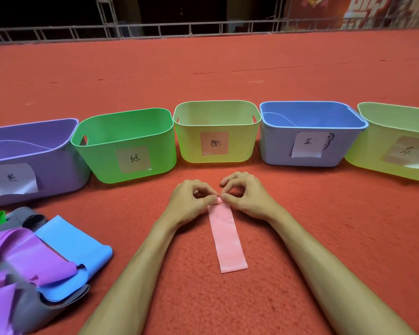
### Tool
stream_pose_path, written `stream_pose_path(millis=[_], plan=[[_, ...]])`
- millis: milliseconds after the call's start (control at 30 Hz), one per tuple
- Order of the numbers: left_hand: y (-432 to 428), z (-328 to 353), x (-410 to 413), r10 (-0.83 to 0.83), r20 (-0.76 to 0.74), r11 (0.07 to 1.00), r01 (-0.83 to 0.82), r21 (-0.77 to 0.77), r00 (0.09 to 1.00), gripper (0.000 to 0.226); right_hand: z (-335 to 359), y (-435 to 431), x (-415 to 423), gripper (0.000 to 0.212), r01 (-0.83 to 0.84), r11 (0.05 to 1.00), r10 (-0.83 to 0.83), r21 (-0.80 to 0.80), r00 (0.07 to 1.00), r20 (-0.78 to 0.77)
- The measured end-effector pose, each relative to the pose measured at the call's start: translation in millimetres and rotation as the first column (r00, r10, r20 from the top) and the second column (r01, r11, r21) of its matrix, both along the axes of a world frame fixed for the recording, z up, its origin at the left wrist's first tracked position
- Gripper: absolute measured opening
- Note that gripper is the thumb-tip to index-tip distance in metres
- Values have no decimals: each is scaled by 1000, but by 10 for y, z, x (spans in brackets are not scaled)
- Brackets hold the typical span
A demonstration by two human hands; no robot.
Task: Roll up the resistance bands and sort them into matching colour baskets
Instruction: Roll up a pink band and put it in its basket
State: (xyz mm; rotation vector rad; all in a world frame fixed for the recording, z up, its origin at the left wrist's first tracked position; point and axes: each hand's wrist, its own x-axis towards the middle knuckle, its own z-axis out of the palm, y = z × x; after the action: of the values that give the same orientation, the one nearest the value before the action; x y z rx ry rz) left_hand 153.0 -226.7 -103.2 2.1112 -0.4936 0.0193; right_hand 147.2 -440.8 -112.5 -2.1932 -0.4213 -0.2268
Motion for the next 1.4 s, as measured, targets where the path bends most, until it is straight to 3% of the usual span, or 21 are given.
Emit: stream_pose_path(millis=[100,267,433,833,1000,1300,1400], plan=[[19,13,-19,1,14,1000,-2,11,1000,9,16,-9,0,13,-28,1000,28,-5,1000,-2],[13,14,-59,-12,62,999,14,-39,998,8,10,-11,-7,3,-32,999,32,19,999,-11],[-11,10,-92,77,108,988,-61,-142,991,12,-9,-5,6,14,-1,999,0,33,1000,24],[-8,22,-92,108,81,994,-105,-36,991,5,-1,-4,-28,16,22,1000,-21,-12,998,54],[7,40,-99,73,60,996,-69,-56,996,8,14,-7,-8,15,10,998,-10,56,1000,-4],[58,26,-119,34,48,999,-35,20,998,28,14,-18,-35,9,-2,1000,2,10,1000,7],[60,23,-129,25,42,1000,-26,9,999,25,29,-9,-64,7,-28,999,28,22,1000,12]])
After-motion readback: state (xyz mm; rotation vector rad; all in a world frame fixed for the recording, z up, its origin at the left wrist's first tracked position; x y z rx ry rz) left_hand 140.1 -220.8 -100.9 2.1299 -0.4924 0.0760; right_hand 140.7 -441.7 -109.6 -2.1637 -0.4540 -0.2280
